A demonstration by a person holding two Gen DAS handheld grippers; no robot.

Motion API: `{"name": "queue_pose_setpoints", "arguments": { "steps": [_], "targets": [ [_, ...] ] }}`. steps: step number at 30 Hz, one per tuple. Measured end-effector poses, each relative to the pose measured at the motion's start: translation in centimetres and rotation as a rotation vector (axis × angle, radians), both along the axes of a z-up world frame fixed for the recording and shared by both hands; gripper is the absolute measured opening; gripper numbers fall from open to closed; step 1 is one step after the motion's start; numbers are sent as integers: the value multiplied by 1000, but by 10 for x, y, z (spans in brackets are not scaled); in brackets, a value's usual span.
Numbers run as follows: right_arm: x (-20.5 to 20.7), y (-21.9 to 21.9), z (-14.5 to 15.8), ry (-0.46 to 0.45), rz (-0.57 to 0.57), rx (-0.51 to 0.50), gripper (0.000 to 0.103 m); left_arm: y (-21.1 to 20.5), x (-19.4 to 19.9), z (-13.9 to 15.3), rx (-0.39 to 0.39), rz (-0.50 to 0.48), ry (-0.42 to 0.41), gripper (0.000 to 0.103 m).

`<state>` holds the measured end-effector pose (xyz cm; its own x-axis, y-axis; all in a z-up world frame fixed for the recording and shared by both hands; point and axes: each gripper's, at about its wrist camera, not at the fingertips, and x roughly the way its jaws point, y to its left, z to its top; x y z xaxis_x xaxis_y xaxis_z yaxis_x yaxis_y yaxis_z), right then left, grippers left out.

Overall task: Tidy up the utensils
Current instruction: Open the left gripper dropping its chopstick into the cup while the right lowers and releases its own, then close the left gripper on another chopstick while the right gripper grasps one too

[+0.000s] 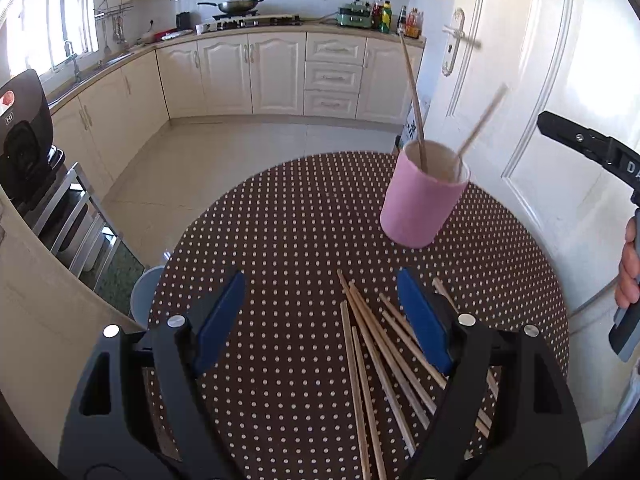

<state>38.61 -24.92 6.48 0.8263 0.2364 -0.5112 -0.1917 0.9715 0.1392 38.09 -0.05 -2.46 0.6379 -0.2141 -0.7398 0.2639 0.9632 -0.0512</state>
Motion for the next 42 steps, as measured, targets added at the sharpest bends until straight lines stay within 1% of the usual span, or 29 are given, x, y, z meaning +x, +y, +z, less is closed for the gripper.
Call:
{"name": "queue_pose_setpoints", "arguments": {
  "steps": [4, 6, 7, 8, 10, 13, 15, 17, 19, 22, 25, 28, 32, 36, 39, 41, 42],
  "targets": [
    [-8, 3, -18, 63, 30, -7, 37, -1, 0, -15, 3, -22, 68, 77],
    [-9, 7, -30, 113, 51, -9, 37, -2, 0, -23, 1, -32, 100, 77],
    [-9, 9, -37, 139, 62, -5, 37, -2, 0, -27, -3, -38, 123, 74],
    [-9, 11, -43, 166, 74, -2, 37, -3, 1, -33, -5, -47, 154, 59],
    [-9, 15, -60, 227, 96, -6, 37, -4, 3, -45, -15, -59, 219, 35],
    [-10, 23, -82, 303, 122, -14, 37, -4, 5, -63, -39, -64, 296, 35],
    [-10, 26, -93, 346, 133, -4, 37, -5, 5, -72, -39, -64, 319, 35],
    [-10, 27, -103, 386, 141, 28, 37, -7, 6, -80, -34, -63, 334, 35],
    [-11, 28, -109, 412, 148, 42, 37, -7, 7, -87, -40, -59, 353, 35],
    [-11, 29, -113, 423, 151, 25, 37, -7, 6, -94, -29, -54, 358, 35],
    [-10, 27, -117, 439, 153, 28, 37, -11, 8, -101, -28, -54, 369, 35],
    [-9, 26, -123, 454, 154, 26, 37, -14, 11, -109, -8, -54, 370, 35],
    [-8, 27, -128, 467, 148, 15, 37, -19, 13, -110, -13, -49, 366, 35],
    [-2, 26, -134, 506, 135, -7, 37, -20, 21, -111, -13, -47, 363, 34],
    [2, 24, -140, 533, 131, 12, 37, -20, 37, -107, -4, -43, 369, 29],
    [6, 25, -144, 548, 123, -3, 37, -19, 44, -107, 35, -48, 359, 24],
    [8, 24, -146, 560, 125, 2, 37, -20, 46, -107, 45, -44, 358, 23]
  ]
}}
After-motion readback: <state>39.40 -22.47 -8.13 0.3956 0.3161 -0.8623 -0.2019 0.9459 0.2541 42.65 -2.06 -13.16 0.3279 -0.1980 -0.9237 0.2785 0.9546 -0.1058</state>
